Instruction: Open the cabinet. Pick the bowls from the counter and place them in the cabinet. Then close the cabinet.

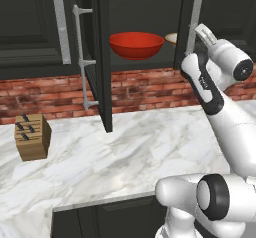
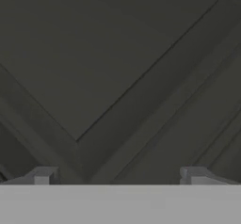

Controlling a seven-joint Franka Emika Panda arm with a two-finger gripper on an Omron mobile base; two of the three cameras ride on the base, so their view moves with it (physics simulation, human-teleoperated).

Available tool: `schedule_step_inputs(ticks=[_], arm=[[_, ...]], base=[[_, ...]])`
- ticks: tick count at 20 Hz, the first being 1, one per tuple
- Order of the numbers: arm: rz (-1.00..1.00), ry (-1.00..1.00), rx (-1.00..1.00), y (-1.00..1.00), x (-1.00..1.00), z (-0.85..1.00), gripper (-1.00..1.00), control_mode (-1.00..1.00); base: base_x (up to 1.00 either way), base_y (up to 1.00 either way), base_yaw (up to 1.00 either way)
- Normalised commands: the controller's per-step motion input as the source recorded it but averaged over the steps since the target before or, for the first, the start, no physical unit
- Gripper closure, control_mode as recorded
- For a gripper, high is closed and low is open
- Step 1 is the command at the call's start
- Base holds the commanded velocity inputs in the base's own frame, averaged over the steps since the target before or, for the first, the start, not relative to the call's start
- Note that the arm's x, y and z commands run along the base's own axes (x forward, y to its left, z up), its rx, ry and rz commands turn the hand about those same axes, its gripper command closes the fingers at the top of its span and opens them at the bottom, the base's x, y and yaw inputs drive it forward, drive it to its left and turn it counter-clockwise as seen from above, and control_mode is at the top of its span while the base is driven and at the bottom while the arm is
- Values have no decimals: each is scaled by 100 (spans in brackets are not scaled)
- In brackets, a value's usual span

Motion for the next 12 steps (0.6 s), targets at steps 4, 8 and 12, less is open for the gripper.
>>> schedule_step_inputs(ticks=[4,8,12], arm=[[-11,31,2,-25,67,1,-100,-100],[-2,37,5,-26,34,3,-100,-100],[1,32,7,-23,11,18,-100,-100]], base=[[0,0,0],[0,0,0],[0,0,0]])
